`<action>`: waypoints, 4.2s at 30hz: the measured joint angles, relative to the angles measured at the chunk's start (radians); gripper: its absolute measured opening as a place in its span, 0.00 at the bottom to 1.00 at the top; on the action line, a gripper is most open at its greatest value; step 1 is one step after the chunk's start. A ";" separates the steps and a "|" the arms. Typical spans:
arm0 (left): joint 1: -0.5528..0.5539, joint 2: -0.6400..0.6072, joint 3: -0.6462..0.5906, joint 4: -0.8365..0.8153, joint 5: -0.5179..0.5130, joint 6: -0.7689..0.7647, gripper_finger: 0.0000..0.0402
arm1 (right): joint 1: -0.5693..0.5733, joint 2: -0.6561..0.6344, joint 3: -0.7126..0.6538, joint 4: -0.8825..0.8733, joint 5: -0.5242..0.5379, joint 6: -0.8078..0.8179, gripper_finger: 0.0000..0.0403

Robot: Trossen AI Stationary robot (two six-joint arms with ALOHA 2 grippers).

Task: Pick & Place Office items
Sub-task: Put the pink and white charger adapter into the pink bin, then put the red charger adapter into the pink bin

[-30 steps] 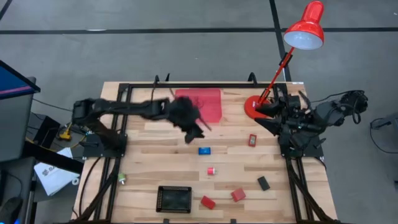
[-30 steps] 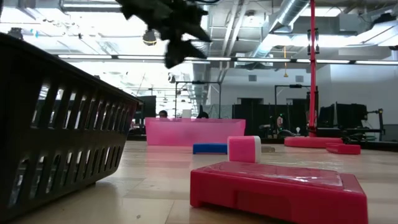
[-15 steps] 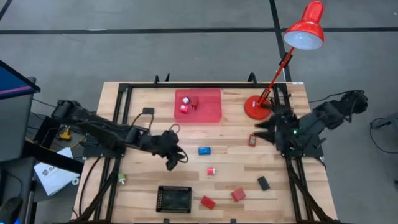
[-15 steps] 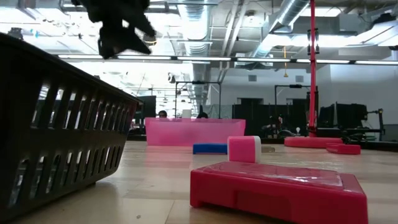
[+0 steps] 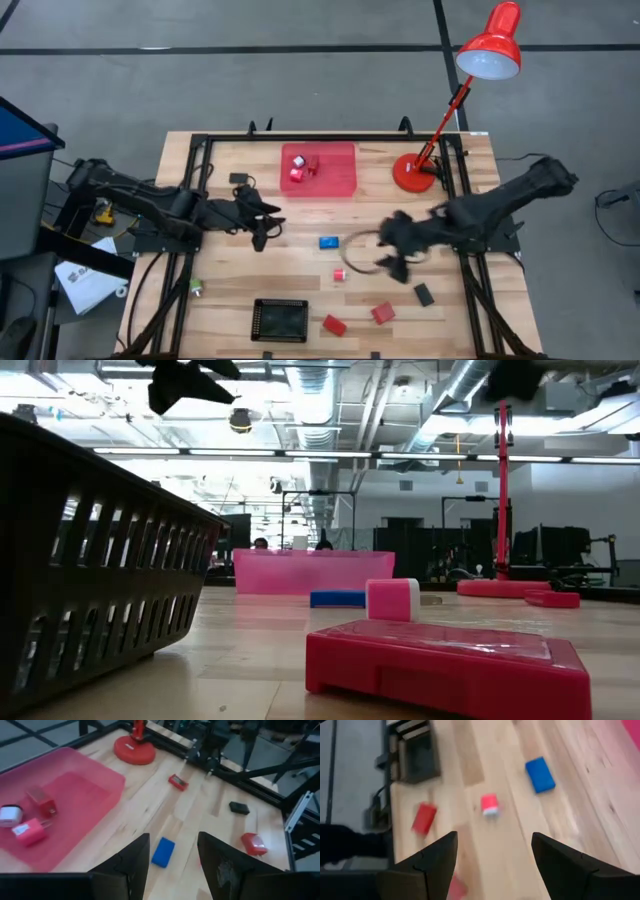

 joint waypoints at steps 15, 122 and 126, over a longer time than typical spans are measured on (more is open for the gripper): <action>-0.002 -0.085 0.000 -0.133 0.000 0.117 0.49 | -0.077 0.406 0.000 0.316 -0.171 -0.083 0.62; -0.005 -0.158 -0.317 0.045 -0.073 -0.242 0.58 | -0.696 0.359 0.410 -0.182 -0.189 -0.505 0.44; -0.005 -0.158 -0.318 0.045 -0.073 -0.214 0.58 | -0.562 0.222 0.281 -0.298 -0.149 -0.380 0.44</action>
